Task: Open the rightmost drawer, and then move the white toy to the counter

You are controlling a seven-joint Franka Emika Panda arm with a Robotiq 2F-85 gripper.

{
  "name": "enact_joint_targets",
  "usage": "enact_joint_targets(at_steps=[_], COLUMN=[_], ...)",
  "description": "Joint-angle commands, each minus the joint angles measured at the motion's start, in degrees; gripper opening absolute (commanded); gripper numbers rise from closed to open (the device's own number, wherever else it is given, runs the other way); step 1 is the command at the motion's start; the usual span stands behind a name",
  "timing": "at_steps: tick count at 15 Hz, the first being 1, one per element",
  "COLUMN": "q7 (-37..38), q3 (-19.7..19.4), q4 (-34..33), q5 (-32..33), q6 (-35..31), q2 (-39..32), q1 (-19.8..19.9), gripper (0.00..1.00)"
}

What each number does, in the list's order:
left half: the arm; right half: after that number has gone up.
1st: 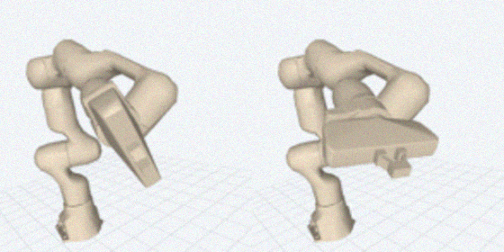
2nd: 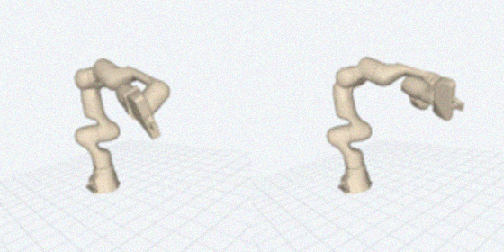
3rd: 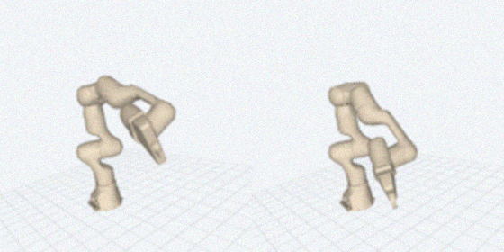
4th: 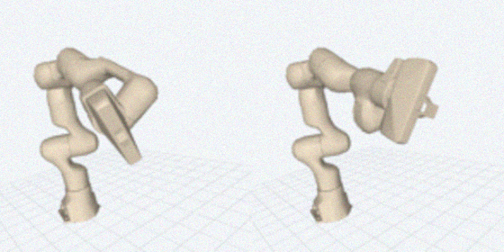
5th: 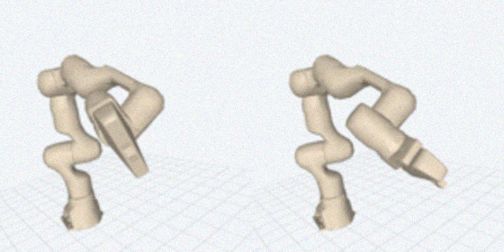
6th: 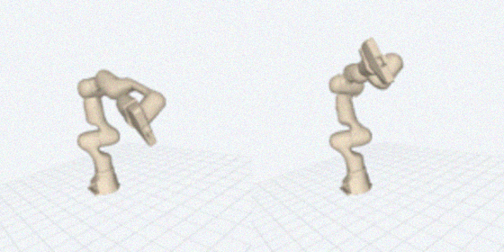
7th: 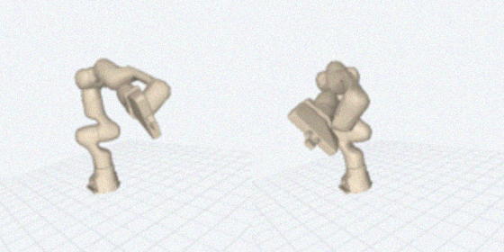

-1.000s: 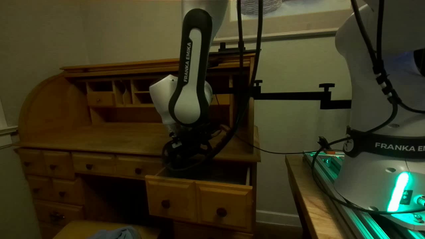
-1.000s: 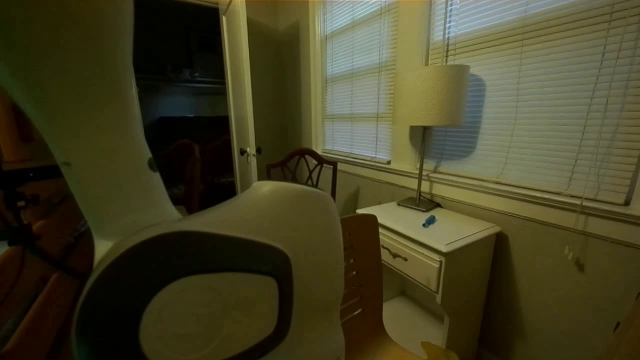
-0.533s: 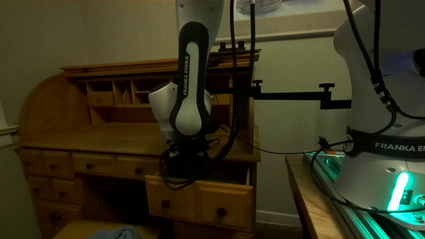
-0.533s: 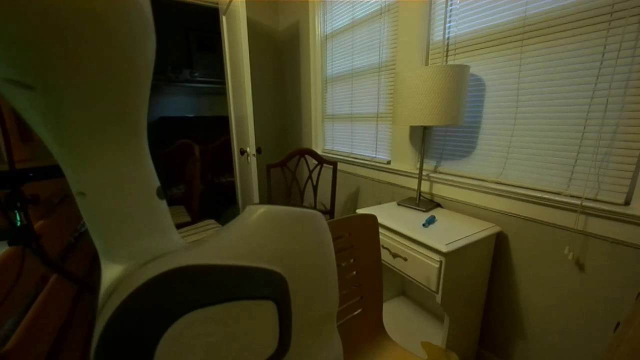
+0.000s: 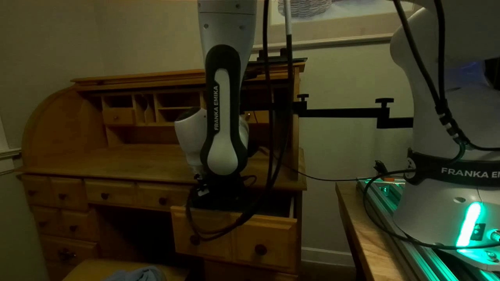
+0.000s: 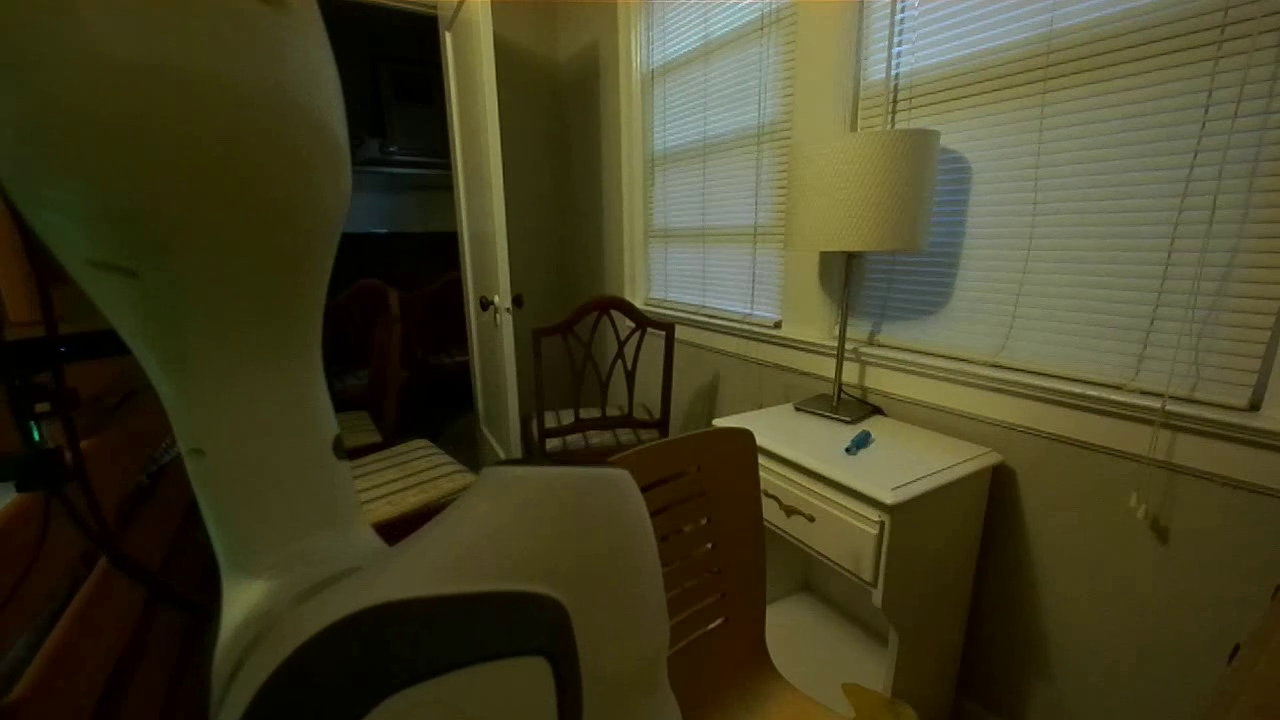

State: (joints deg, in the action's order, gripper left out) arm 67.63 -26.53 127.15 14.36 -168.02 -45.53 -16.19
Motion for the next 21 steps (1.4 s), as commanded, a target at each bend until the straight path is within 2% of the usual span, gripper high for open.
enact_joint_targets(at_steps=[1, 7, 8, 9, 15, 19, 21], q7=[-1.1, -3.3, -3.7, -4.0, -7.0, -9.9, -11.9], q3=[-1.5, -1.5, -1.6, -1.7, -0.6, 1.2, 2.3], q4=[-2.0, -3.7, -4.0, -4.2, -5.2, -4.8, -4.2], q5=[-4.1, -9.6, -10.3, -10.9, -14.1, -15.5, -16.2], q6=[-3.6, -6.3, -6.6, -6.9, -6.8, -6.2, -5.6], q2=[-4.2, -7.9, -8.4, -8.9, -9.5, -7.9, -6.3], q1=[-2.6, -3.6, -3.8, -4.0, -3.4, -1.5, 0.0], gripper=[1.00, 1.00, 0.94, 0.74, 0.32, 0.23, 0.22])
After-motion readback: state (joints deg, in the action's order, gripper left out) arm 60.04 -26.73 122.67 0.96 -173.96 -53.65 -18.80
